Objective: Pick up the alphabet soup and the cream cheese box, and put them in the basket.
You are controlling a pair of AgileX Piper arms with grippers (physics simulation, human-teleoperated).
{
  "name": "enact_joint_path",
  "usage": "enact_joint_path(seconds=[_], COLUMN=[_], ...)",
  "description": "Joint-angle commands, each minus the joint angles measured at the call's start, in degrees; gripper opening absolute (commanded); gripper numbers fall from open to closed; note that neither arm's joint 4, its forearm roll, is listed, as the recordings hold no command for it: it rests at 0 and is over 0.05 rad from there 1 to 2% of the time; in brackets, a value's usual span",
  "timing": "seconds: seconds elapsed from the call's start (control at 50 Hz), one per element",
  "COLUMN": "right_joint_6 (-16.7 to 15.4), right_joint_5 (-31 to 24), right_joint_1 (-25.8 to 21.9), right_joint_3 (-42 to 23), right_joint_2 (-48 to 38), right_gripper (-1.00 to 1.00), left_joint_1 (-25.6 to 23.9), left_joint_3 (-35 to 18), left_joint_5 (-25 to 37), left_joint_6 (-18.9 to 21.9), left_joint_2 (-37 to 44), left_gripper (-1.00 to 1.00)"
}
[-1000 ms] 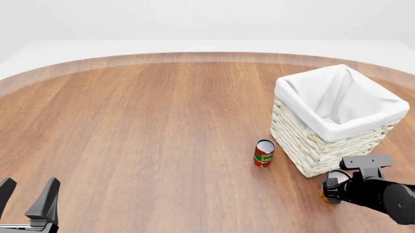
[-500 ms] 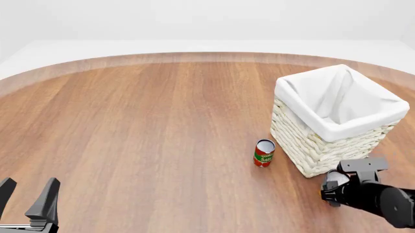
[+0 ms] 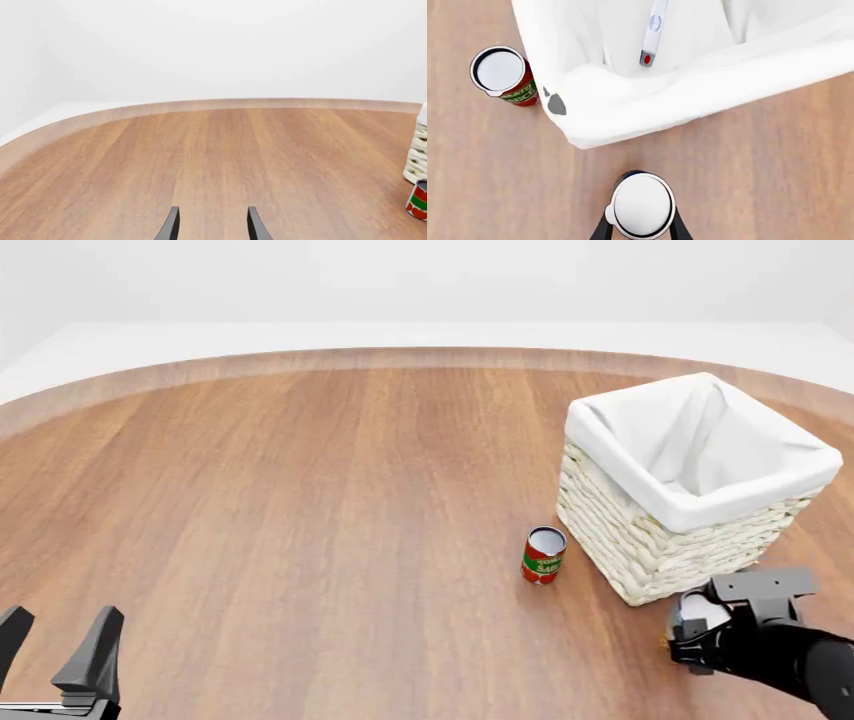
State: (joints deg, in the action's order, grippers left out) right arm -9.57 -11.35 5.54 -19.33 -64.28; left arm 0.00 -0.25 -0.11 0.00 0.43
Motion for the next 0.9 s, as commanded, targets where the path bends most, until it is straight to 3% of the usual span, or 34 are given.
enact_joint_path(seconds=[0.02,0.1,0.12,0.24,0.28,0.36,0.58,0.9], right_joint_6=[1.15,1.25,1.2,1.2,1.23,0.99,-0.6,-4.01], right_joint_5=[-7.14,-10.15,-13.25,-15.03,-18.57,-19.08,-28.04,-34.83], right_joint_1=[0.12,-0.02,0.05,0.2,0.01,-0.18,-0.71,0.79], right_joint_3=[-1.58,-2.05,-3.83,-3.67,-5.56,-5.28,-10.28,-17.2], right_joint_2=[7.74,10.71,12.26,15.06,16.89,18.18,23.51,24.66], right_gripper=[-1.0,-1.0,-1.0,-1.0,-1.0,-1.0,-1.0,-1.0], left_joint_1=[0.0,0.0,0.0,0.0,0.0,0.0,0.0,0.0], left_joint_3=[0.0,0.0,0.0,0.0,0.0,0.0,0.0,0.0], left_joint_5=[0.0,0.0,0.0,0.0,0.0,0.0,0.0,0.0], left_joint_6=[0.0,0.0,0.0,0.0,0.0,0.0,0.0,0.0], left_joint_2=[0.0,0.0,0.0,0.0,0.0,0.0,0.0,0.0], left_gripper=[1.0,1.0,1.0,1.0,1.0,1.0,1.0,1.0])
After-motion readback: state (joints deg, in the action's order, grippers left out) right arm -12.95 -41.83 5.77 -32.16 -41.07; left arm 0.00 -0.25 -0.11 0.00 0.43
